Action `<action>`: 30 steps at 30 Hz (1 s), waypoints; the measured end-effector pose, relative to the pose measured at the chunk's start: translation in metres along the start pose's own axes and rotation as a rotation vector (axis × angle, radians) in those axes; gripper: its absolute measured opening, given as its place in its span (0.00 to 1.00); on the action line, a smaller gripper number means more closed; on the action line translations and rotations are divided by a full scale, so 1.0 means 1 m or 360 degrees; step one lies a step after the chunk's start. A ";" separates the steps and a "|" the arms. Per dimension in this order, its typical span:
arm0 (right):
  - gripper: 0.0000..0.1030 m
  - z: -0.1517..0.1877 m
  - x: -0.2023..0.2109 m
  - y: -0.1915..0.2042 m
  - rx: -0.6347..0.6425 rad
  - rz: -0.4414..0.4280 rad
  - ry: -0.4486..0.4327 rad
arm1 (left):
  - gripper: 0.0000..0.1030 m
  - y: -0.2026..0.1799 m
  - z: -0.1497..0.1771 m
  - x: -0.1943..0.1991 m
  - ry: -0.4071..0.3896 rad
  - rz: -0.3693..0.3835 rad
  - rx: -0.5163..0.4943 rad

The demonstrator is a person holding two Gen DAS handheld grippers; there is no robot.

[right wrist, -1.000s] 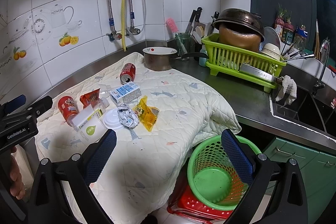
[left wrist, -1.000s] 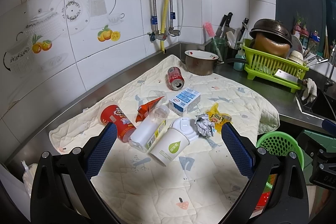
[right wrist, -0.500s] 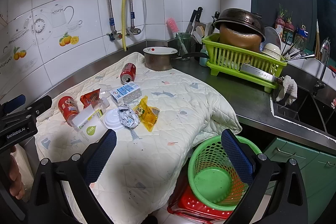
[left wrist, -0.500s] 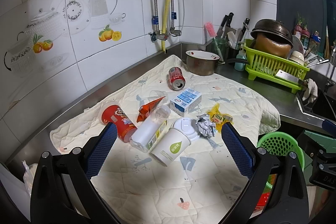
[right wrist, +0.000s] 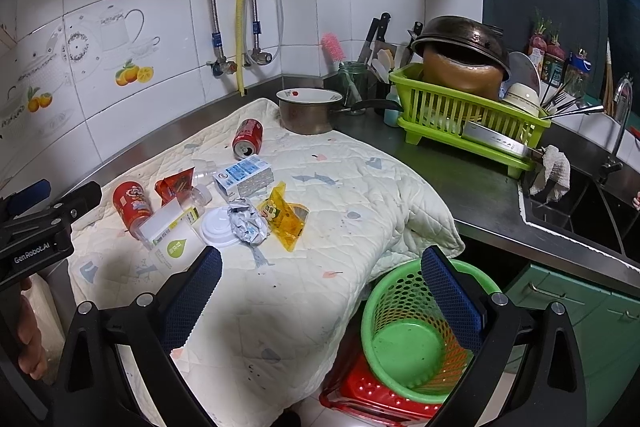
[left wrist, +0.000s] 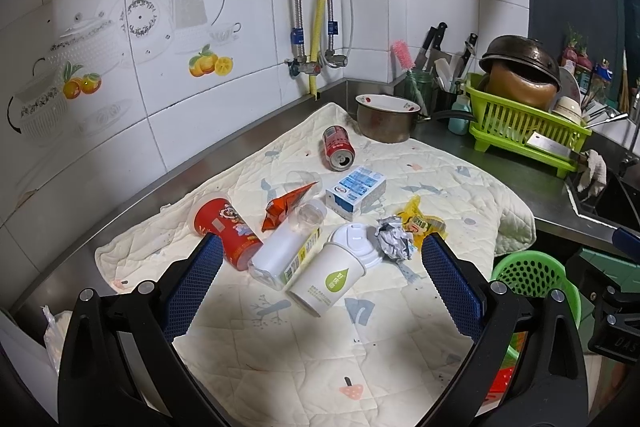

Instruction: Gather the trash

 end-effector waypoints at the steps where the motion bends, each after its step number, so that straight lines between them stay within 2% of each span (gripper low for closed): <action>1: 0.94 0.000 -0.001 0.000 0.0001 -0.0003 0.0002 | 0.95 0.000 0.000 0.000 0.0002 -0.0001 0.0001; 20: 0.94 -0.001 -0.035 0.019 0.0076 -0.0124 0.0041 | 0.95 0.025 0.008 -0.026 0.0095 -0.0035 0.0062; 30: 0.93 0.001 -0.079 0.034 0.0134 -0.0271 0.0114 | 0.94 0.056 0.024 -0.048 0.0175 -0.0126 0.0128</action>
Point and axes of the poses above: each gripper's, at about its wrist camera, not at the fingertips, and x roughly against the way its jaws point, y to its left, z to its underside, the point moved 2 cm from there along -x, roughly the way its jaws point, and after that the axes turned 4 degrees about -y, right-handed, at the moved point
